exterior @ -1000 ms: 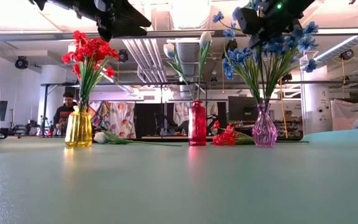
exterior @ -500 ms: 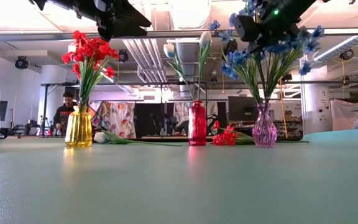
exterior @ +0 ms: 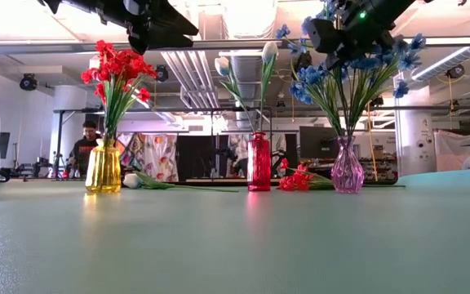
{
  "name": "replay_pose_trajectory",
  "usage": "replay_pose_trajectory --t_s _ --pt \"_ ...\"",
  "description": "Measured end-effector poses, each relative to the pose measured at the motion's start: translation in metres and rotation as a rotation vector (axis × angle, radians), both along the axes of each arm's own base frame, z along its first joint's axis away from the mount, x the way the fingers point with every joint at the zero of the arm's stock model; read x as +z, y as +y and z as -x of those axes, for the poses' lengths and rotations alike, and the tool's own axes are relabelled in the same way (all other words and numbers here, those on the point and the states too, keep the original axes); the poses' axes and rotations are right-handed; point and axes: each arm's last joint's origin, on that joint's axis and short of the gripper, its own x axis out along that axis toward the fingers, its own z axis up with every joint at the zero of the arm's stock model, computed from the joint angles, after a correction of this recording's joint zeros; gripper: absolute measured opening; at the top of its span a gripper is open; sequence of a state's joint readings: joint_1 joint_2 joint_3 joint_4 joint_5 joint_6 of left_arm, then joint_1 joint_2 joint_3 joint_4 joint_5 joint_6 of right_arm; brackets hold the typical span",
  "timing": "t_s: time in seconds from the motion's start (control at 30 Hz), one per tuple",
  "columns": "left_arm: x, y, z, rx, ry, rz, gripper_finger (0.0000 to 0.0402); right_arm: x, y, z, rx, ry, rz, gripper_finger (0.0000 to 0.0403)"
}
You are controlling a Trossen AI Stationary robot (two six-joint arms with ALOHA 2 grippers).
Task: Sort flowers into vase by color
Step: Put the blue flower into the violet vase
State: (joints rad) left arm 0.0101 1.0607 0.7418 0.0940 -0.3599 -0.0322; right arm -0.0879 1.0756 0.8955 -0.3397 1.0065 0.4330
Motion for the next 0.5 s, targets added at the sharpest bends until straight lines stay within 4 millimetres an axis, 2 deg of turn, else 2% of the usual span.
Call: replay_pose_trajectory --t_s 0.5 --pt "0.0000 0.0000 0.0000 0.000 0.000 0.000 0.0208 -0.0006 -0.0003 0.0008 -0.033 -0.048 -0.016 0.0013"
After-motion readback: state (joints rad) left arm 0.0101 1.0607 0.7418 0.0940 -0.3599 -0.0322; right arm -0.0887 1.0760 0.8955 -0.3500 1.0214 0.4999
